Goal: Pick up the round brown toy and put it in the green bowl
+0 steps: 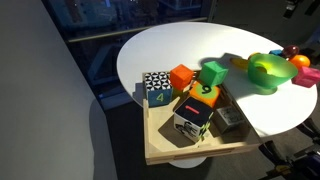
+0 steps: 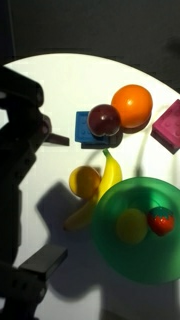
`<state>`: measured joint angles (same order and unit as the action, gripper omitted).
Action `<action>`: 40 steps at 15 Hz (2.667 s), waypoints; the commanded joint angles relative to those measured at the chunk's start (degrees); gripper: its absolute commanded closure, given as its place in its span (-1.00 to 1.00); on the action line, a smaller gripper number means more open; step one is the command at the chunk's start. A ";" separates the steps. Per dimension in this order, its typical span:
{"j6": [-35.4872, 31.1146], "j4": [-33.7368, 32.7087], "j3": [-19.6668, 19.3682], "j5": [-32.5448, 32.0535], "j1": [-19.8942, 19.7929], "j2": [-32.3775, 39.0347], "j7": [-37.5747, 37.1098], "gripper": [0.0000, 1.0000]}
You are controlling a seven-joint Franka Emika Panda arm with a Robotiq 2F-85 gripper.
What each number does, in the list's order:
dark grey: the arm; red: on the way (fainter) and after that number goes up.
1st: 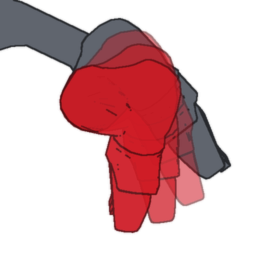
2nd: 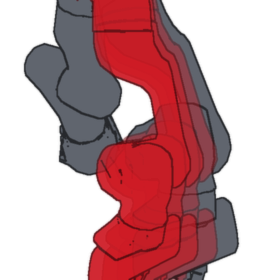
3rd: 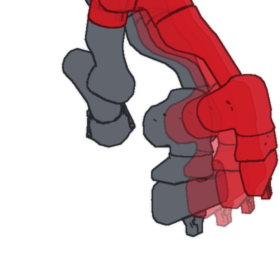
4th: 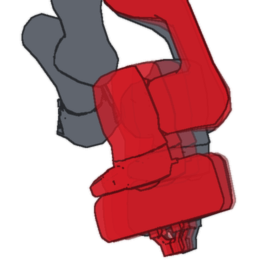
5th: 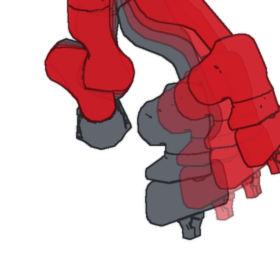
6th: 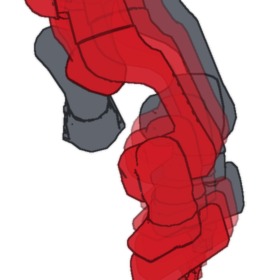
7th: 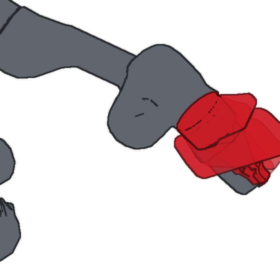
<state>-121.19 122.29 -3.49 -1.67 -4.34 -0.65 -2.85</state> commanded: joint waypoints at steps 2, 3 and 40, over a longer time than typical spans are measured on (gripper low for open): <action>1.72 -2.95 -1.93 -3.91 -1.26 3.68 -0.77 -1.00; 1.68 -2.83 -2.39 -4.55 -1.51 4.09 -0.62 -1.00; -7.51 -0.26 -4.74 -5.99 -3.73 14.47 3.05 -1.00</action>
<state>-127.00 121.82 -8.34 -8.47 -7.46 13.27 -2.02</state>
